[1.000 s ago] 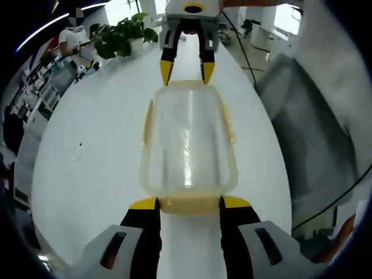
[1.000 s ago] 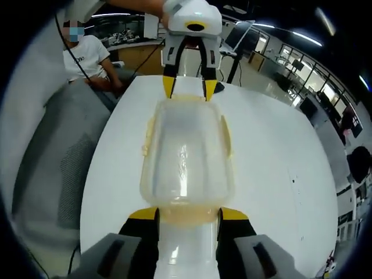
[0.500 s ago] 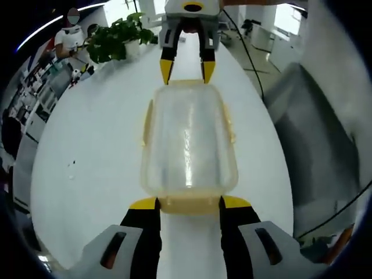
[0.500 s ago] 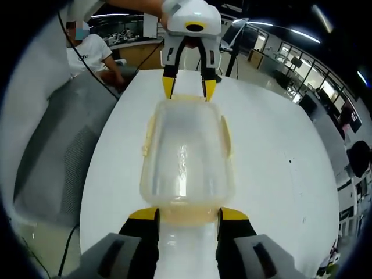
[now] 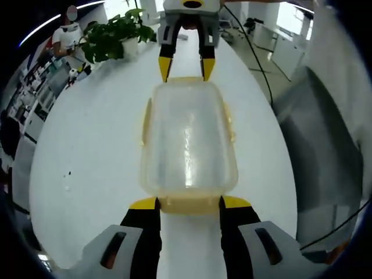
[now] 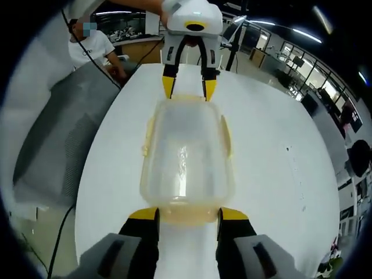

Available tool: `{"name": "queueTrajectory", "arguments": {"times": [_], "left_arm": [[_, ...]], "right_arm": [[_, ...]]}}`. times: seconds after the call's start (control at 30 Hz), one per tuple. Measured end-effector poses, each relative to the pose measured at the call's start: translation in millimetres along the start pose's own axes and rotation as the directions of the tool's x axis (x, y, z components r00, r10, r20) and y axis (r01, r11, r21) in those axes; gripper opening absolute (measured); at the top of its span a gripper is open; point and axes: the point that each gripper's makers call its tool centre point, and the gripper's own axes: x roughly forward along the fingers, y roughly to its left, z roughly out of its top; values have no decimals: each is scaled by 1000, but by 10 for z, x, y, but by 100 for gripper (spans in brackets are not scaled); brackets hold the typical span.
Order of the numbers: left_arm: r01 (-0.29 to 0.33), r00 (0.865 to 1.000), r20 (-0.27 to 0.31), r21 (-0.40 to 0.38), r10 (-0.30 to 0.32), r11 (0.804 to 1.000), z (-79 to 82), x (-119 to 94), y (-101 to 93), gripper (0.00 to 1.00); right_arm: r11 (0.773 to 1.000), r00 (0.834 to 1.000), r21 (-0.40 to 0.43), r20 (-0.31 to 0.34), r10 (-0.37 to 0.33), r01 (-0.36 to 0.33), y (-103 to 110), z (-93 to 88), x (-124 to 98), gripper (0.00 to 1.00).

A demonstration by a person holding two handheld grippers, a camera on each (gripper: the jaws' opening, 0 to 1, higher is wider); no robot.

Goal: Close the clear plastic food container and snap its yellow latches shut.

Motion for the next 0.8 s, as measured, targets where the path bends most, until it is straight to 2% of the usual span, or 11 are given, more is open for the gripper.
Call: {"name": "queueTrajectory", "arguments": {"times": [0.23,0.43,0.8], "left_arm": [[0,1000,-10,11,0,1000,55,116,40,37],[8,1000,-19,16,-8,1000,61,153,42,37],[17,999,-43,18,-16,1000,-31,255,13,37]], "right_arm": [[1000,1000,16,-2,4,-4,-4,-132,22,36],[1000,1000,21,-5,12,-12,-1,-173,47,37],[1000,999,13,-30,15,-14,29,-206,168,37]]}}
